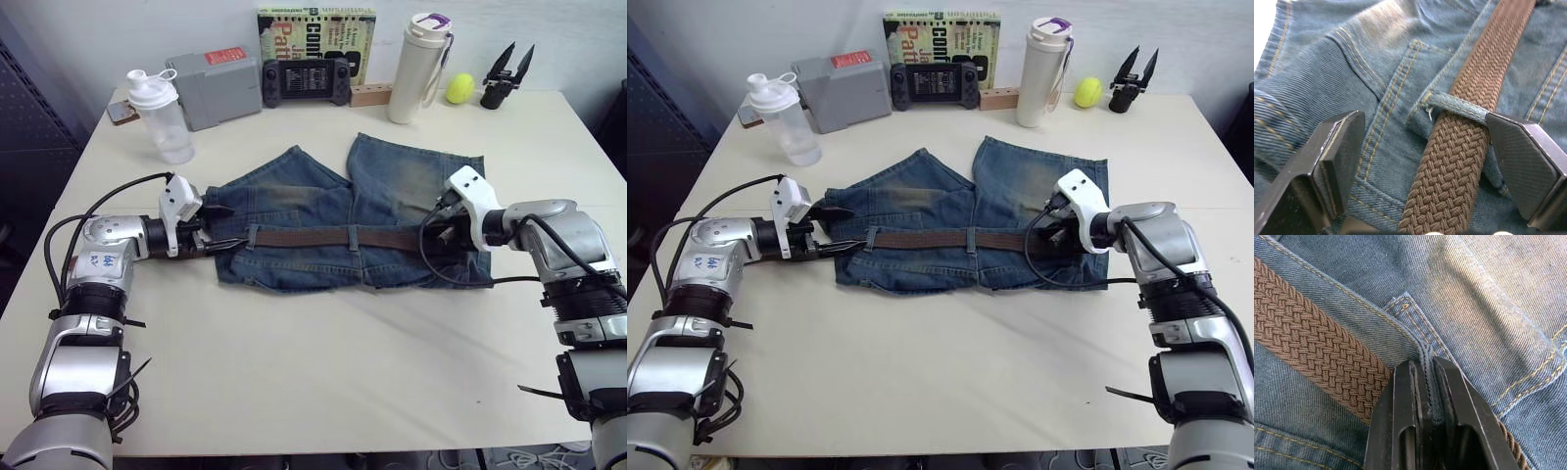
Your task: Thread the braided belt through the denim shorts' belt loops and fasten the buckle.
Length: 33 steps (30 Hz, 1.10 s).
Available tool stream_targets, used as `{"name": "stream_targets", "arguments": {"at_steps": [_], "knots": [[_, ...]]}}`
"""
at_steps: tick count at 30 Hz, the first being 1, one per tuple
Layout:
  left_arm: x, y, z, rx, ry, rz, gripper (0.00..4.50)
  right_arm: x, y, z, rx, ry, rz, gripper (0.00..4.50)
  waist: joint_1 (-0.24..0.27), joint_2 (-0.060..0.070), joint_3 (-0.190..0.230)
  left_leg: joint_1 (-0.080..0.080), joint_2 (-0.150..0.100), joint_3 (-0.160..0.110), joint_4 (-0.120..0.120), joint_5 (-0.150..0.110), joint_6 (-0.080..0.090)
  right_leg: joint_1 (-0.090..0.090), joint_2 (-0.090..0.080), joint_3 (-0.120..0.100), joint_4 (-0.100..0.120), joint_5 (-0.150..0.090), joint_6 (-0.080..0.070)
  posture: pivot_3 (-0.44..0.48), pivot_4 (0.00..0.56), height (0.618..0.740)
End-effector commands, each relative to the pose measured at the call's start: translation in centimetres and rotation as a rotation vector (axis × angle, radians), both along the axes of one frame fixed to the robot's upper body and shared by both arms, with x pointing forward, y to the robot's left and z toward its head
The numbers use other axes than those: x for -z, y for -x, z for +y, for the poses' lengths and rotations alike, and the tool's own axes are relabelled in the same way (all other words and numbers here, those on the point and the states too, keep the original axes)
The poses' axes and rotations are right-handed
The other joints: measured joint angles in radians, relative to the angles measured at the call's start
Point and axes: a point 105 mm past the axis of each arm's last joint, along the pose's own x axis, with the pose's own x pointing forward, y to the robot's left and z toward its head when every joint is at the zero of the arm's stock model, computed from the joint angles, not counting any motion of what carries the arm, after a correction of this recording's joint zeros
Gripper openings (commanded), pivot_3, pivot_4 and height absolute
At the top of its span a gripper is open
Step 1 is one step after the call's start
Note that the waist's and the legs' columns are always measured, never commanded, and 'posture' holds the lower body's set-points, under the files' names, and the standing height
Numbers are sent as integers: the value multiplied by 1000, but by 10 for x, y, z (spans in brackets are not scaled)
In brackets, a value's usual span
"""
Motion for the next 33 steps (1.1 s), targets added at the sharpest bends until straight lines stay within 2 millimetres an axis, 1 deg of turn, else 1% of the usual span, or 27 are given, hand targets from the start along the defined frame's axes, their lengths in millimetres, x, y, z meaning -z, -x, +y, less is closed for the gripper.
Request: {"name": "stream_targets", "arguments": {"at_steps": [1,3,7,10,14,17,20,22,25,26,27,28,29,30,32,33], "knots": [[-14,-7,-7,16,2,-31,4322,-9,5,-2,5,-36,-28,45,1,0,0,0,0,-1,0,0,0,0,0,0,0,0,0,0,150,731],[-19,-11,-10,19,25,-19,4322,-11,7,1,5,-52,-37,45,1,0,0,-1,0,-1,0,0,0,0,0,-1,0,0,0,0,150,731],[-25,-21,-15,-14,116,66,4322,-13,13,5,-8,-58,-55,45,-1,0,0,-1,0,-1,0,0,0,0,0,-1,0,0,0,0,150,731],[-19,-20,-20,12,160,188,4322,-16,17,7,-4,-75,-68,45,-3,0,0,-1,0,0,0,0,0,0,0,-1,1,0,0,0,150,731],[-6,-21,-20,-20,156,266,4322,-17,22,10,-5,-84,-76,45,-4,0,0,0,0,0,0,0,0,0,0,-1,1,0,0,0,150,731],[-4,-19,-20,-11,163,290,4322,-18,23,12,-3,-92,-80,45,-4,0,0,0,0,0,0,0,0,0,0,-1,1,0,0,0,150,731],[11,-20,-15,-63,124,306,4322,-17,25,13,1,-95,-83,45,-3,0,0,0,0,0,0,0,0,0,0,-1,1,0,0,0,150,731],[14,-20,-14,-72,122,315,4322,-17,26,13,3,-102,-82,45,-4,0,0,0,0,0,0,0,0,0,0,-1,1,0,0,0,150,731],[14,-19,-15,-57,132,316,3550,-15,26,14,10,-106,-81,0,-4,0,0,0,0,0,0,0,0,0,0,-1,1,0,0,0,150,731],[13,-18,-15,-51,132,311,3100,-15,26,14,11,-106,-80,0,-4,0,0,0,0,0,0,0,0,0,0,-1,1,0,0,0,150,731],[14,-18,-14,-46,120,305,2784,-15,26,14,11,-108,-80,0,-4,0,0,0,0,0,0,0,0,0,0,-1,1,0,0,0,150,731],[15,-17,-14,-38,106,296,2336,-15,26,14,12,-110,-79,0,-4,0,0,0,0,0,0,0,0,0,0,-1,1,0,0,0,150,731],[15,-16,-15,-31,97,289,2051,-14,26,14,14,-105,-78,0,-4,0,0,0,0,0,0,0,0,0,0,-1,1,0,0,0,150,731],[16,-16,-15,-27,86,281,1559,-14,25,13,17,-102,-78,0,-4,0,0,0,0,0,0,0,0,0,0,-1,1,0,0,0,150,731],[18,-14,-14,-7,48,266,828,-14,24,13,22,-107,-81,0,-4,0,0,0,0,0,0,0,0,0,0,-1,1,0,0,0,150,731],[19,-13,-14,0,32,261,828,-15,24,13,23,-108,-82,0,-4,0,0,0,0,0,0,0,0,0,0,-1,1,0,0,0,150,731]]}}
